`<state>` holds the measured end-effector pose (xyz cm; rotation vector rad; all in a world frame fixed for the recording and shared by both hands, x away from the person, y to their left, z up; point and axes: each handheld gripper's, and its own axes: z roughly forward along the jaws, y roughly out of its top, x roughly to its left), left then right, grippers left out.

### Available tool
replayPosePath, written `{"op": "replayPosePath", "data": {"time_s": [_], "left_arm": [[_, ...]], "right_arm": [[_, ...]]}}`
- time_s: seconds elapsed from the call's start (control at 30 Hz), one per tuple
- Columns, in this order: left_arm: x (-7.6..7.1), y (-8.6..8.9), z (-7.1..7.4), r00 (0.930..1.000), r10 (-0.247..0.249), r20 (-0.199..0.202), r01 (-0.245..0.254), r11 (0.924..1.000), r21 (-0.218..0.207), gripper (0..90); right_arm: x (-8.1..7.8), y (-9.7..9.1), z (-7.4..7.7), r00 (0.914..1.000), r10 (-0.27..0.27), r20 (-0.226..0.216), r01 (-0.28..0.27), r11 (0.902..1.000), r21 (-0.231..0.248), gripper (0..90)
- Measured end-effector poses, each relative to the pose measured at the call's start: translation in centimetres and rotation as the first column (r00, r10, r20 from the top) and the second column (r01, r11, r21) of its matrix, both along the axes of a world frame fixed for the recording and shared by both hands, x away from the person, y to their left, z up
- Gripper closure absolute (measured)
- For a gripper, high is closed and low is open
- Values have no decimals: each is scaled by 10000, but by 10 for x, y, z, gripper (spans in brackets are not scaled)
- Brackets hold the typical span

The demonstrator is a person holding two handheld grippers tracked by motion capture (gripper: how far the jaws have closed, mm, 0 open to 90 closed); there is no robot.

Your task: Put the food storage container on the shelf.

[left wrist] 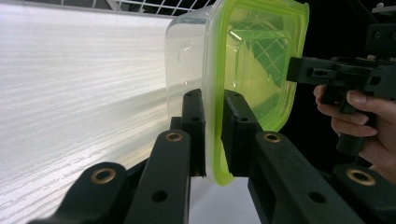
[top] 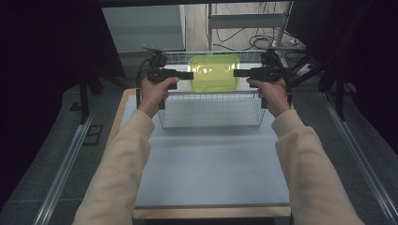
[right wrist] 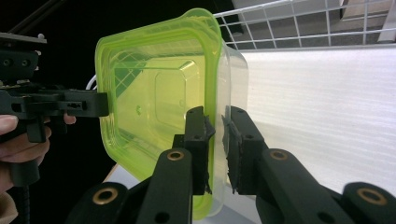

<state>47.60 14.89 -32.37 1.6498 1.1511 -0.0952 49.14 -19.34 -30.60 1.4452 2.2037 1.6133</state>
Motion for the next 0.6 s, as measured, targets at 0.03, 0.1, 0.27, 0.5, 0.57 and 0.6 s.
{"op": "replayPosePath", "data": {"time_s": [0.03, 0.1, 0.27, 0.5, 0.57, 0.6], "left_arm": [[1, -1, -1, 10000, 58, -49, -58, 10000, -26, 809], [2, -1, -2, 9999, 105, -63, -106, 9999, -132, 808], [7, -1, -3, 9998, 176, -52, -177, 9997, -185, 806], [13, -2, -4, 9991, 407, -75, -409, 9987, -300, 784], [15, -2, -6, 9984, 565, -57, -566, 9982, -196, 734], [16, -2, -7, 9981, 610, -72, -611, 9981, -89, 717]], "right_arm": [[1, 0, 0, 10000, 6, -33, -6, 10000, -47, 796], [3, 0, -3, 9999, -4, -111, 3, 10000, -98, 794], [7, 0, -5, 9999, -83, -95, 83, 10000, 11, 791], [12, 4, -5, 9996, -224, 174, 230, 9993, -307, 753], [12, 7, -5, 9993, -287, 240, 298, 9985, -462, 724], [12, 8, -6, 9990, -359, 284, 375, 9976, -587, 703]]}}
